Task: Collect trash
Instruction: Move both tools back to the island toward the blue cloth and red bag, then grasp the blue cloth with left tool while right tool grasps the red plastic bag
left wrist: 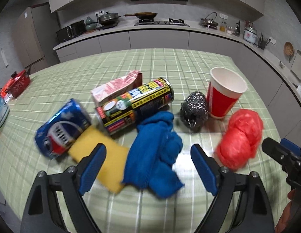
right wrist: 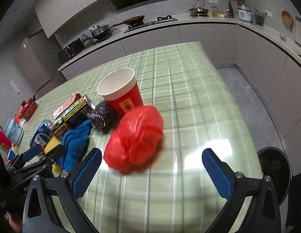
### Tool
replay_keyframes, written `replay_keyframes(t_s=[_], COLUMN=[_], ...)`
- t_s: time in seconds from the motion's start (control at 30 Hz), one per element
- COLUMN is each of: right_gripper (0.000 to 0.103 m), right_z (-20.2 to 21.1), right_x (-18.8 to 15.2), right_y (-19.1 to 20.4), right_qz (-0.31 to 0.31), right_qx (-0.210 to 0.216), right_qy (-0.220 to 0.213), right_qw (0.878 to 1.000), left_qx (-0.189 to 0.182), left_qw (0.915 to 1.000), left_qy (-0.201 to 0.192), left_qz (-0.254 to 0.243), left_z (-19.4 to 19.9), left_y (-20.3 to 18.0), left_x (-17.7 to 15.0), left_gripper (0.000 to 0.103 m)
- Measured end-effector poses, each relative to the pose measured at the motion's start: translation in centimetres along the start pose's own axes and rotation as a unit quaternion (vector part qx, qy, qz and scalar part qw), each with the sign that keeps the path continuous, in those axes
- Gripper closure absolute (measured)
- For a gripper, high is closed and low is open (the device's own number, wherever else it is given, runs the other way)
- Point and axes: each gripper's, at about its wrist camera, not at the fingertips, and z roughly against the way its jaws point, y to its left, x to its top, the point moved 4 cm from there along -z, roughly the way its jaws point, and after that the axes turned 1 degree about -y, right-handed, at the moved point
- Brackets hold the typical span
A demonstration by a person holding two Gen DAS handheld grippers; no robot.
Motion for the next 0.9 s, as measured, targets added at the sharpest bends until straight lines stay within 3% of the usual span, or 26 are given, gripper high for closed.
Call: replay_keyframes(t_s=[0.17,0.3,0.33,0.4,0.5,0.6,0.9], right_gripper=[0.000,0.003,0.007,0.030,0.050,0.059,0.061], right_z=[-2.9,-4.7,-5.1,-5.9,-6.6,-6.3,-2.7], right_x=[1.4,1.8,1.7,1.5,1.3,1.2,0.9], right_y=[0.7,1.1,1.2,1.6,2.2,2.9,1.6], right_qz=[0.006,0.021,0.021,0.023,0.025,0.044,0.035], right_qx=[0.006,0.001,0.003,0.013,0.043,0.048,0.045], right_qy=[0.014,0.029,0.033,0.045,0.058,0.051,0.022], right_qw=[1.000,0.999,0.999,0.999,0.997,0.997,0.998], left_qx=[-0.004,-0.011,-0.011,-0.013,-0.017,-0.028,-0.067], left_qw=[0.9999,0.9994,0.9994,0.9993,0.9993,0.9989,0.9970], left_qy=[0.014,0.029,0.029,0.032,0.027,0.024,0.013], left_qz=[-0.003,0.013,0.015,0.013,0.019,0.031,0.036], left_z=[-1.3,-2.4,-2.5,-2.4,-1.9,-1.4,2.1], left_y=[-0.9,-0.7,-0.6,-0.7,-0.8,-0.6,-1.3], left_x=[0.0,-0.6,-0.7,-0.9,-1.2,-1.3,-2.1], left_gripper=[0.017,0.039,0.046,0.048,0.055,0.060,0.061])
